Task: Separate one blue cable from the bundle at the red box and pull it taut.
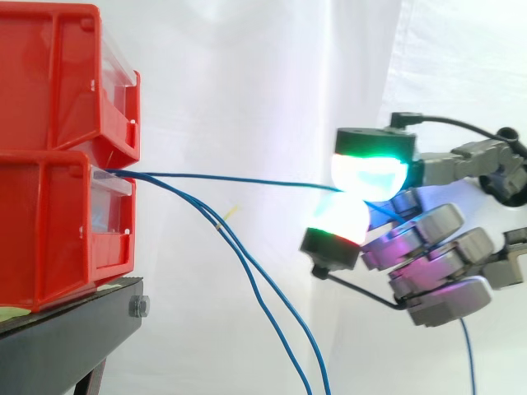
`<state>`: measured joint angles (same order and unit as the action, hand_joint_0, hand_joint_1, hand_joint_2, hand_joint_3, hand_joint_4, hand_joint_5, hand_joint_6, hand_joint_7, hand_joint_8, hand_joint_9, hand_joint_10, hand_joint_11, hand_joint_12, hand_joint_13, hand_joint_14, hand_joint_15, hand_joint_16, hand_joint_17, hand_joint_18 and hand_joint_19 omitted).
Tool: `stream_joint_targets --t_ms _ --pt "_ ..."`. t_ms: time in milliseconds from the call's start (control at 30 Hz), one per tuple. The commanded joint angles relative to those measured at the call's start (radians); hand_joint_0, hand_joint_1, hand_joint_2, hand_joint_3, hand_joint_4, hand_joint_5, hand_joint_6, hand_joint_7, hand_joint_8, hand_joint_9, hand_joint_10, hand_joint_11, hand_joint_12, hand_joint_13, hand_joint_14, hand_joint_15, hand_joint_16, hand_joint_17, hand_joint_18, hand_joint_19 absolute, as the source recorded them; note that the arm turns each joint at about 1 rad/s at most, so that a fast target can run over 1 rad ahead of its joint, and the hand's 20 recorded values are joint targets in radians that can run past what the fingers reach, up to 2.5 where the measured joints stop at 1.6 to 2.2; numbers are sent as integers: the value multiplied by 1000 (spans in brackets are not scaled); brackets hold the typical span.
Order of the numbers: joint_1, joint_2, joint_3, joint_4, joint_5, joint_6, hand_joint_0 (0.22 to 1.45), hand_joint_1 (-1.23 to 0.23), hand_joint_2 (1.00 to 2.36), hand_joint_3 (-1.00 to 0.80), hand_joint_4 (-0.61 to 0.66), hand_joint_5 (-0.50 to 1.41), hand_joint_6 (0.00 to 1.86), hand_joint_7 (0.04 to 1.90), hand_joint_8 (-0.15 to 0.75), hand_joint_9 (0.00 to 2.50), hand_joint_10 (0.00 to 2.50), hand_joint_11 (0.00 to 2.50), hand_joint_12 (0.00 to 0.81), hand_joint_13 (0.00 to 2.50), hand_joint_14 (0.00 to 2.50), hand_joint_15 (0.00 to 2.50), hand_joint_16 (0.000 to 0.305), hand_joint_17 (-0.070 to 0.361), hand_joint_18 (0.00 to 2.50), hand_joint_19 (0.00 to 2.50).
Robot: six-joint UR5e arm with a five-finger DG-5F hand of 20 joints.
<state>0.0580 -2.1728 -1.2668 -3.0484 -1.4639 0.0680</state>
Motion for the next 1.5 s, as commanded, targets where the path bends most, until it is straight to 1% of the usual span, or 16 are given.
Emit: stream_joint_targets --t_ms 0,33,67,100,133,167,267,533,733,1000,1133,1167,1200,1300,1367,1467 --pt "3 47 -82 28 36 6 677 -754 1010 -88 -125 -159 962 946 252 551 2500 1050 330 749 2500 1103 46 103 939 1469" --pt "6 73 -121 46 60 7 677 -754 1010 -89 -123 -159 962 943 252 552 2500 1049 330 749 2500 1103 46 103 938 1467" --pt "8 82 -134 51 66 7 677 -754 1010 -87 -126 -159 961 949 252 552 2500 1048 337 751 2500 1099 46 103 938 1463" --pt "10 97 -160 59 74 7 677 -754 1010 -86 -123 -159 962 948 252 554 2500 1028 337 752 2500 1097 45 102 936 1464" --pt "13 110 -178 63 79 10 677 -754 1010 -86 -125 -159 961 950 252 553 2500 1050 331 750 2500 1101 46 103 937 1461" --pt "13 110 -178 63 79 10 678 -754 1010 -89 -126 -159 962 948 252 553 2500 1053 331 750 2500 1102 45 102 936 1463" --pt "22 146 -224 54 80 19 677 -754 1010 -84 -127 -158 961 952 252 554 2500 1048 331 750 2500 1101 45 102 934 1460" --pt "22 148 -224 23 63 23 678 -755 1009 -82 -130 -157 961 951 253 554 2500 1048 332 750 2500 1096 46 103 934 1457" --pt "19 153 -224 -30 59 26 678 -754 1009 -79 -133 -156 961 956 255 556 2500 1051 337 753 2500 1083 46 103 932 1454" --pt "11 166 -229 -49 54 35 677 -754 1009 -74 -138 -155 960 959 248 563 2500 1022 336 751 2500 1083 46 103 930 1442" --pt "17 219 -301 -27 63 36 677 -755 1009 -74 -135 -155 960 959 250 563 2500 1044 336 751 2500 1083 46 104 928 1448" --pt "20 242 -341 14 83 41 677 -755 1009 -74 -136 -155 960 957 250 566 2500 1021 336 751 2500 1083 46 103 930 1440" --pt "23 268 -381 63 114 46 677 -755 1010 -75 -135 -155 961 956 250 566 2500 1026 337 752 2500 1082 47 105 930 1433" --pt "31 297 -434 142 177 47 677 -755 1009 -74 -135 -154 960 959 249 565 2500 1052 333 751 2500 1085 47 105 929 1438" --pt "36 304 -462 151 188 50 677 -755 1009 -75 -137 -154 960 960 252 566 2500 1050 333 752 2500 1086 46 104 928 1442" --pt "39 307 -485 152 175 56 677 -755 1008 -75 -137 -154 960 964 250 565 2500 1047 331 748 2500 1108 46 104 927 1430"
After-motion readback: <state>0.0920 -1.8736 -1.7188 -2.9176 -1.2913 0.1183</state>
